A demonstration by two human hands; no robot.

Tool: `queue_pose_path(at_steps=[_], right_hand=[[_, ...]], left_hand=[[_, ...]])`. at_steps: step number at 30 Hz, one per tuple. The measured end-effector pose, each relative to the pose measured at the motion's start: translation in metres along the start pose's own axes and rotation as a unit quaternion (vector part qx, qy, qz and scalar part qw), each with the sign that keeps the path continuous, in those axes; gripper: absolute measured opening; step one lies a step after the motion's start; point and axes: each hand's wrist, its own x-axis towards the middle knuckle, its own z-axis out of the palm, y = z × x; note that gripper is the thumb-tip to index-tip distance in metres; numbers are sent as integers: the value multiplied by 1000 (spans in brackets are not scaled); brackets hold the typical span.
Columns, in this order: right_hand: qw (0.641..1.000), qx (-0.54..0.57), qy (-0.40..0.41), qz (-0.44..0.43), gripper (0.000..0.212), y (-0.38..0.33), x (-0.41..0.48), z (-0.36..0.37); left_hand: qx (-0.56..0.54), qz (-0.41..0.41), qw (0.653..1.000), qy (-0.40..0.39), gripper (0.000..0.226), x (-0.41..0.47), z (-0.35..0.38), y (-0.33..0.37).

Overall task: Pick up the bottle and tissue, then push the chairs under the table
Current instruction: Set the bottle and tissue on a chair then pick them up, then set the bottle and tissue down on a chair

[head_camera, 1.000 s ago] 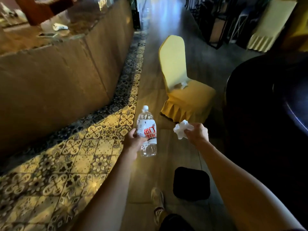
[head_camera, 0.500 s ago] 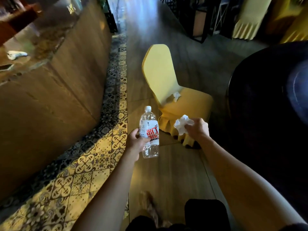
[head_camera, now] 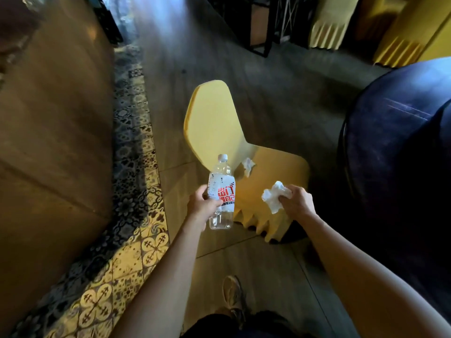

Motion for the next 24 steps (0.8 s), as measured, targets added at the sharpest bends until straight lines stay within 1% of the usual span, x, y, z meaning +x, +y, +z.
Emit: queue_pose_path(at_steps=[4, 9, 15, 16, 19, 20, 22, 24], right_hand=[[999, -35, -18, 26, 10, -6, 48, 20], [995, -37, -68, 70, 13, 0, 131, 67], [987, -36, -143, 71, 10, 17, 256, 147], [985, -38, -151, 71, 12, 17, 277, 160], [983, -36, -166, 62, 16, 18, 330, 195], [985, -38, -160, 48, 20, 22, 347, 210], [984, -52, -168, 13, 36, 25, 374, 233], [977, -70, -199, 17, 45, 27, 399, 252]], left_hand=[[43, -5, 999, -27, 66, 63, 13, 24], [93, -6, 995, -30, 62, 153, 33, 48], [139, -8, 990, -34, 60, 276, 78, 67], [144, -16, 989, -39, 60, 298, 89, 67], [139, -28, 988, -59, 51, 347, 117, 62], [134, -36, 988, -65, 54, 362, 127, 56], [132, -49, 987, -75, 62, 383, 139, 45], [132, -57, 986, -83, 67, 402, 148, 34]])
